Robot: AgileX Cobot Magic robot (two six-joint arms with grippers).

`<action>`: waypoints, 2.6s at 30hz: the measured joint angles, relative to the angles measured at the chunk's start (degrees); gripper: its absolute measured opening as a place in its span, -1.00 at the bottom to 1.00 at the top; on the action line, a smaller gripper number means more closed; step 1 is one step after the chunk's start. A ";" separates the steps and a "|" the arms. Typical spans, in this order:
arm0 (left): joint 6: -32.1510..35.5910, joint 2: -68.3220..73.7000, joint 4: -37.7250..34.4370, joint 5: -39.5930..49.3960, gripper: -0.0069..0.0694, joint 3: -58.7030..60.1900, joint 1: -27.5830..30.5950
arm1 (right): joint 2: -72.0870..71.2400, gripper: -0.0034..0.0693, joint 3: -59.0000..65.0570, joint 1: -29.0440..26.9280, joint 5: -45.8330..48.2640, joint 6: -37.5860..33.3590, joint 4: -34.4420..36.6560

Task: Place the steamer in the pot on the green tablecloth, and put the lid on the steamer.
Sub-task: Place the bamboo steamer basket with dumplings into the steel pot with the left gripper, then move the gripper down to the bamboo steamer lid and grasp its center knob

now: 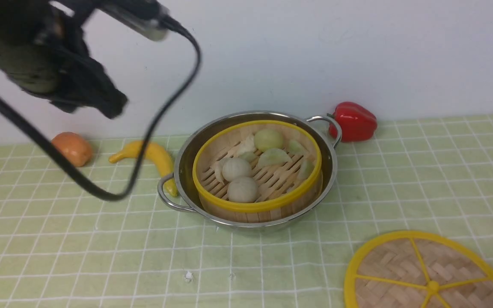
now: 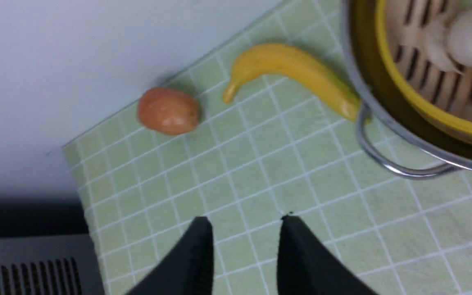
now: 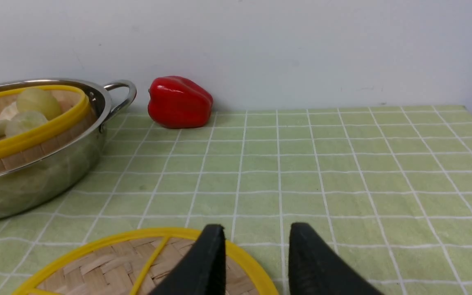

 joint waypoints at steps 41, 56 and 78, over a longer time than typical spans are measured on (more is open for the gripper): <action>23.00 -31.66 -54.83 -30.29 -0.81 39.35 20.06 | 0.00 -0.25 0.00 0.00 -4.64 2.76 5.62; 24.26 -31.66 -55.02 -31.96 -0.76 39.35 20.06 | -0.12 -0.25 0.00 0.00 -17.08 15.55 39.59; 30.54 -31.66 -54.96 -30.20 -0.68 39.35 20.06 | 35.27 -0.25 -49.66 0.00 48.20 -12.23 18.31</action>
